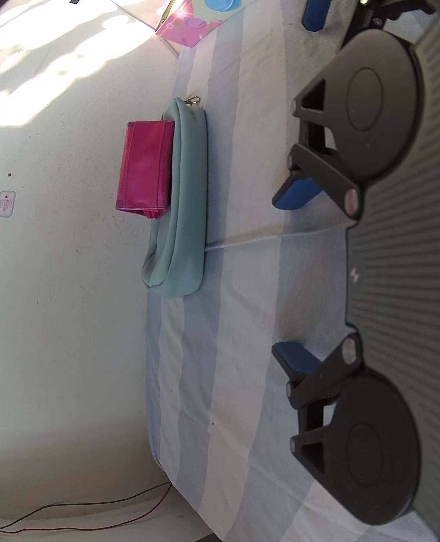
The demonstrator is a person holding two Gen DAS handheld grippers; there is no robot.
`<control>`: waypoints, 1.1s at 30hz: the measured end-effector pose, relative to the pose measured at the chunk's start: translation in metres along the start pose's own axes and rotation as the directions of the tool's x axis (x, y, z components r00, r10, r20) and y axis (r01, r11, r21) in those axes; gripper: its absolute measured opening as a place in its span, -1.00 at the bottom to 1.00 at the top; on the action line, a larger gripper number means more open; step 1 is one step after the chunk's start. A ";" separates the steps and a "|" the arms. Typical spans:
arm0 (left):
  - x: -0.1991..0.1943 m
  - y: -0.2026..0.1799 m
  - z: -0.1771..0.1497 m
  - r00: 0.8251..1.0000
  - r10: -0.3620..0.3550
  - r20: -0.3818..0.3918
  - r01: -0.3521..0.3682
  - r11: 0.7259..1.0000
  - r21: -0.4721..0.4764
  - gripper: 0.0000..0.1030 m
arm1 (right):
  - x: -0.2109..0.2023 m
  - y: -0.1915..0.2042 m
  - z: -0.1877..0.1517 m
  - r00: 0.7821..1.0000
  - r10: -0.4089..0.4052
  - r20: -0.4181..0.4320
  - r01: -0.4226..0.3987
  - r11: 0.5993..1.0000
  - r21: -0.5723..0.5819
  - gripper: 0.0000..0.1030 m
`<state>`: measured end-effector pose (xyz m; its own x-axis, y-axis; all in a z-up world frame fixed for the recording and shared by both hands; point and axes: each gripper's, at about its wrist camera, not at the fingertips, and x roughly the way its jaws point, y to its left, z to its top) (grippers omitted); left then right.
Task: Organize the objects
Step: 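Move the right gripper to the pink wallet on the teal pouch, then grasp the pink wallet with the right gripper and lift it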
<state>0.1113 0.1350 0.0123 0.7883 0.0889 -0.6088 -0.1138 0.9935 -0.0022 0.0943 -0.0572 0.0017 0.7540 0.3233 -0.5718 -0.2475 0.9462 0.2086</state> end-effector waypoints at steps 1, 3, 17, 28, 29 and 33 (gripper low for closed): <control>0.000 0.000 0.000 1.000 0.001 0.000 -0.001 1.000 -0.001 0.69 | 0.000 0.001 0.000 1.000 0.000 0.002 0.000 1.000 -0.004 0.48; 0.000 0.000 0.000 1.000 0.001 0.000 -0.001 1.000 0.000 0.70 | 0.000 0.001 0.000 1.000 -0.002 0.001 0.002 1.000 -0.006 0.49; 0.000 0.003 0.001 1.000 0.002 0.002 -0.002 1.000 -0.017 0.71 | 0.063 -0.034 0.095 0.995 -0.013 0.096 0.002 0.993 0.117 0.68; 0.000 0.002 0.001 1.000 -0.015 -0.002 0.015 1.000 -0.022 0.76 | 0.141 -0.053 0.152 0.996 0.086 -0.028 -0.074 0.954 0.292 -0.13; -0.001 0.001 0.001 1.000 -0.016 -0.002 0.016 1.000 -0.021 0.76 | 0.136 -0.051 0.149 0.996 0.092 -0.004 -0.087 0.957 0.278 -0.33; -0.001 0.005 0.001 1.000 -0.031 -0.001 0.031 0.999 -0.036 0.76 | 0.107 -0.039 0.142 0.987 0.145 0.068 -0.156 0.965 0.212 -0.72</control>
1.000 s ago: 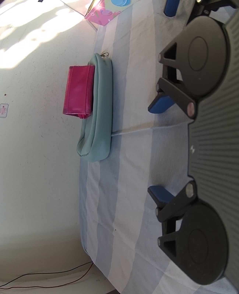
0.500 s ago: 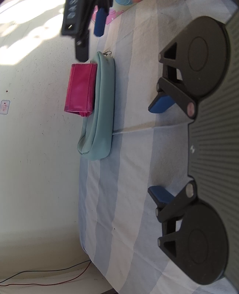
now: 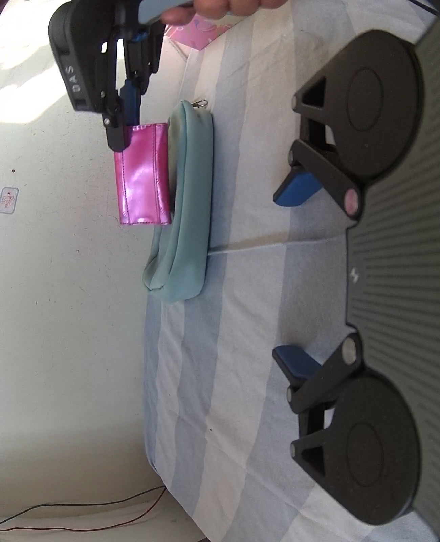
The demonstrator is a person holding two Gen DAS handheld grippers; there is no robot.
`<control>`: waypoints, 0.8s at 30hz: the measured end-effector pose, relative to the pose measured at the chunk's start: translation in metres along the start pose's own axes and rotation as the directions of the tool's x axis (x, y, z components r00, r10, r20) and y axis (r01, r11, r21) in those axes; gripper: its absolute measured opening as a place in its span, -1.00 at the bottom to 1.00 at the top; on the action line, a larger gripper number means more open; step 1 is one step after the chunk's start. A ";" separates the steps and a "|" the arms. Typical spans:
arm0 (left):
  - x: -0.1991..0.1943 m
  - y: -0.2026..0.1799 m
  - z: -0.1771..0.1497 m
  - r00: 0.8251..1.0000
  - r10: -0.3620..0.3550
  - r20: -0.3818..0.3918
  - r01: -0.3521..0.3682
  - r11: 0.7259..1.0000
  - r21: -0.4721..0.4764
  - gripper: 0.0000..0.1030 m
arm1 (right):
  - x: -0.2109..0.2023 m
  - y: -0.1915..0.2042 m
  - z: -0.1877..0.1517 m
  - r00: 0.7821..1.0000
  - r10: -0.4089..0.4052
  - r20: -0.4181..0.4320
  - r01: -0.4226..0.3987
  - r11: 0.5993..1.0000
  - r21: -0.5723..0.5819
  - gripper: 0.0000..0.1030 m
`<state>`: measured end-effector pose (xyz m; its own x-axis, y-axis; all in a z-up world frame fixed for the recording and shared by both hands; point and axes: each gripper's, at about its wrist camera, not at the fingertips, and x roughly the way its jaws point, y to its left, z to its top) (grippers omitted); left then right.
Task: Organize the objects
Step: 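Grasp the pink wallet with the right gripper and lift it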
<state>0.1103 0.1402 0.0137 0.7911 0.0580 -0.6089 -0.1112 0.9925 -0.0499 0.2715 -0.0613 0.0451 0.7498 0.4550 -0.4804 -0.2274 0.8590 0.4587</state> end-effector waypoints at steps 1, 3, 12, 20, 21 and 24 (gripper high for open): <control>0.000 0.004 0.002 1.000 -0.013 0.002 0.013 1.000 -0.020 0.76 | -0.008 0.005 -0.004 1.000 0.003 0.008 -0.002 1.000 -0.025 -0.74; 0.000 0.014 0.005 0.999 -0.041 0.009 0.042 0.996 -0.076 0.76 | -0.030 0.013 -0.017 1.000 -0.001 0.018 0.002 0.996 -0.087 -0.82; -0.020 0.021 0.006 0.923 -0.360 0.139 0.378 0.916 -0.136 0.76 | -0.171 0.005 -0.130 1.000 0.006 -0.020 -0.011 0.954 -0.299 -0.83; -0.052 -0.043 -0.017 0.666 -0.746 0.012 0.742 0.664 0.091 0.75 | -0.270 -0.041 -0.183 0.984 -0.177 0.030 0.180 0.958 -0.224 -0.34; -0.057 -0.048 -0.019 0.650 -0.760 0.001 0.755 0.646 0.112 0.75 | -0.277 -0.047 -0.185 0.983 -0.180 0.040 0.184 0.963 -0.194 -0.30; -0.066 -0.060 -0.024 0.618 -0.786 -0.017 0.780 0.611 0.135 0.73 | -0.280 -0.050 -0.186 0.985 -0.167 0.045 0.172 0.971 -0.167 -0.27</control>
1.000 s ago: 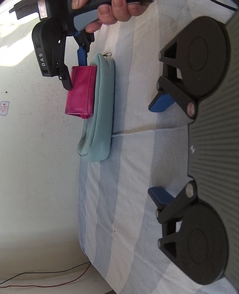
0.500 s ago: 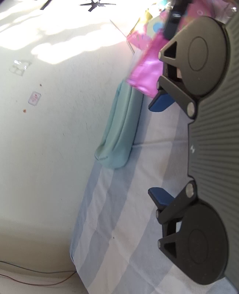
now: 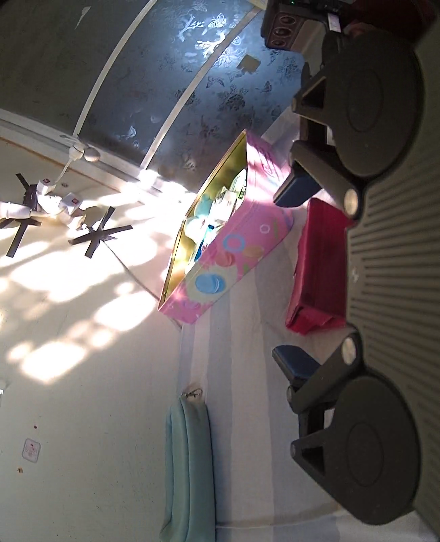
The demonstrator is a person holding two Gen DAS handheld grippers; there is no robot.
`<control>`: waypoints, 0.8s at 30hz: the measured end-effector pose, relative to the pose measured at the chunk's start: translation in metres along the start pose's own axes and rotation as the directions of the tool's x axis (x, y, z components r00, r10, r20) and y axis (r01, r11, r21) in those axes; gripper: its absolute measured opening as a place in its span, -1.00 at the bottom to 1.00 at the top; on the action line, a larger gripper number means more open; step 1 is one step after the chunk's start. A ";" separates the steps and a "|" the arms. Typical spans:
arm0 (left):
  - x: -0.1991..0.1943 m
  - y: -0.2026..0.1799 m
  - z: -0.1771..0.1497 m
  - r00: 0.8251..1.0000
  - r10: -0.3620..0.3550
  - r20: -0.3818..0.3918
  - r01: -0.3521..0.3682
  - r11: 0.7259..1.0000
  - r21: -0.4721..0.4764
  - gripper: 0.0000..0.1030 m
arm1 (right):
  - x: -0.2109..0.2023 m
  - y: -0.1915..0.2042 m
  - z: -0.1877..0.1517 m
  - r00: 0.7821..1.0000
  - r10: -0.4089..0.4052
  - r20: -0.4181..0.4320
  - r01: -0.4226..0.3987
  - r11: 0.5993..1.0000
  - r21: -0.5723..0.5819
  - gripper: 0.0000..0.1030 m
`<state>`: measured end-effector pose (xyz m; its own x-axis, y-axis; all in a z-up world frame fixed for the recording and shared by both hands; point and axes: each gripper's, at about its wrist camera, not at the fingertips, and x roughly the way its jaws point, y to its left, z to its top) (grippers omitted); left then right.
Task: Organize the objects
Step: 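Grasp the pink wallet with the right gripper and lift it, then carry the pink wallet over the tin with the right gripper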
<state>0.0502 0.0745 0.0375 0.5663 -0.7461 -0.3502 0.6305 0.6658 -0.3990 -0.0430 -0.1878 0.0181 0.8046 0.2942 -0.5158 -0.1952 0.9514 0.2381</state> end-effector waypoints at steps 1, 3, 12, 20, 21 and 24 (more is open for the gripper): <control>0.002 -0.002 0.000 1.000 0.001 -0.012 -0.001 1.000 -0.007 0.73 | 0.002 0.002 0.001 1.000 0.010 0.002 -0.010 1.000 -0.004 -0.25; 0.009 0.000 -0.003 0.999 0.021 -0.035 -0.022 0.999 -0.024 0.73 | 0.010 0.009 0.004 0.999 0.048 -0.005 -0.048 0.999 -0.021 -0.18; 0.017 -0.019 -0.018 0.994 0.067 -0.090 -0.067 0.998 0.007 0.38 | 0.066 0.041 0.017 0.996 0.081 -0.046 -0.085 0.992 -0.093 -0.31; 0.016 -0.071 0.045 0.996 -0.028 0.087 0.022 0.997 0.074 0.42 | -0.003 0.037 0.050 0.962 0.024 0.272 0.038 0.975 -0.219 -0.29; 0.028 -0.079 0.051 0.996 -0.029 0.080 0.022 0.995 0.096 0.43 | -0.006 0.031 0.052 0.956 0.000 0.292 0.067 0.974 -0.218 -0.28; 0.071 -0.098 0.061 0.999 -0.020 0.028 0.016 0.991 0.129 0.44 | -0.009 0.005 0.060 0.954 -0.072 0.291 0.124 0.978 -0.165 -0.27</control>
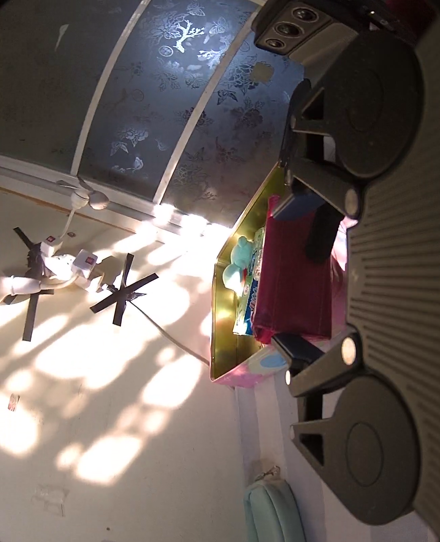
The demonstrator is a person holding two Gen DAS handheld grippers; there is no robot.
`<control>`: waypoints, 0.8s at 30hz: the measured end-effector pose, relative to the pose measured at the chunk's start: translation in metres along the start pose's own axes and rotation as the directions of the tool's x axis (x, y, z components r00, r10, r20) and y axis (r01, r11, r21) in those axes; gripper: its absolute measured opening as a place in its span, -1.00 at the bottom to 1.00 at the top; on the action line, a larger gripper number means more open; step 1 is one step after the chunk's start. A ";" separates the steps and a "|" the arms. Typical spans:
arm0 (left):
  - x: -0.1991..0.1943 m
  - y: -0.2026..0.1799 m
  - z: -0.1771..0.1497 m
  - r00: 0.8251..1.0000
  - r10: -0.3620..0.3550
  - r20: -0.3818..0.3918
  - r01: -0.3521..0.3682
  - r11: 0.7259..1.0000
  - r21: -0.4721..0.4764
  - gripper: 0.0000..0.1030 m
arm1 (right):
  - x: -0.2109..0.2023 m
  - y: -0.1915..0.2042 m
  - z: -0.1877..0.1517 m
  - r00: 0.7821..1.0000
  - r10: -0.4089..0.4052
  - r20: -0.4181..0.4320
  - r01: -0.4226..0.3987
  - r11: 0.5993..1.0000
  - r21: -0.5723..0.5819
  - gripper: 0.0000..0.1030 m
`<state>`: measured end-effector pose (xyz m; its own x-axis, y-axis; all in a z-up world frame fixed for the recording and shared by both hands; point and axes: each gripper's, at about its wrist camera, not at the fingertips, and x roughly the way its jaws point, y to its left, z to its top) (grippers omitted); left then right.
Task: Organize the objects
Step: 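Carry the pink wallet over the tin with the right gripper, then release the pink wallet into the tin and withdraw the right gripper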
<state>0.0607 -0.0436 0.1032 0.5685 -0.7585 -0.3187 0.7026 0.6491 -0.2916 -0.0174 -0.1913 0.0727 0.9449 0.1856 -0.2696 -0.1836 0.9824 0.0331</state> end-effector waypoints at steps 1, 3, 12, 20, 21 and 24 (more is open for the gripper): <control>0.013 -0.003 0.002 1.000 -0.004 -0.017 0.004 1.000 0.001 0.44 | 0.000 -0.011 -0.001 1.000 -0.016 -0.012 0.016 1.000 0.019 -0.27; 0.041 -0.011 0.005 0.998 -0.008 -0.055 0.009 1.000 0.007 0.44 | 0.003 -0.035 -0.003 0.998 -0.046 -0.035 0.048 0.998 0.050 -0.27; 0.116 -0.025 0.002 0.975 0.144 -0.172 -0.133 0.988 0.078 0.58 | 0.042 -0.103 -0.018 0.964 -0.137 -0.229 0.136 0.990 -0.022 -0.26; 0.102 -0.029 0.001 0.947 0.274 -0.166 -0.259 0.960 0.103 0.62 | 0.078 -0.111 -0.018 0.883 -0.413 -0.221 0.390 0.910 -0.141 0.02; 0.097 -0.031 0.000 0.947 0.279 -0.158 -0.264 0.958 0.110 0.63 | 0.074 -0.112 -0.017 0.890 -0.398 -0.222 0.382 0.917 -0.113 0.02; 0.083 -0.042 -0.002 0.947 0.288 -0.140 -0.271 0.954 0.127 0.64 | 0.053 -0.110 -0.016 0.913 -0.356 -0.201 0.358 0.933 -0.030 0.02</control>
<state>0.0772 -0.1335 0.0876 0.6805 -0.5237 -0.5124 0.5709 0.8174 -0.0772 0.0483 -0.2901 0.0389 0.8733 -0.1842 -0.4511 0.1586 0.9828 -0.0943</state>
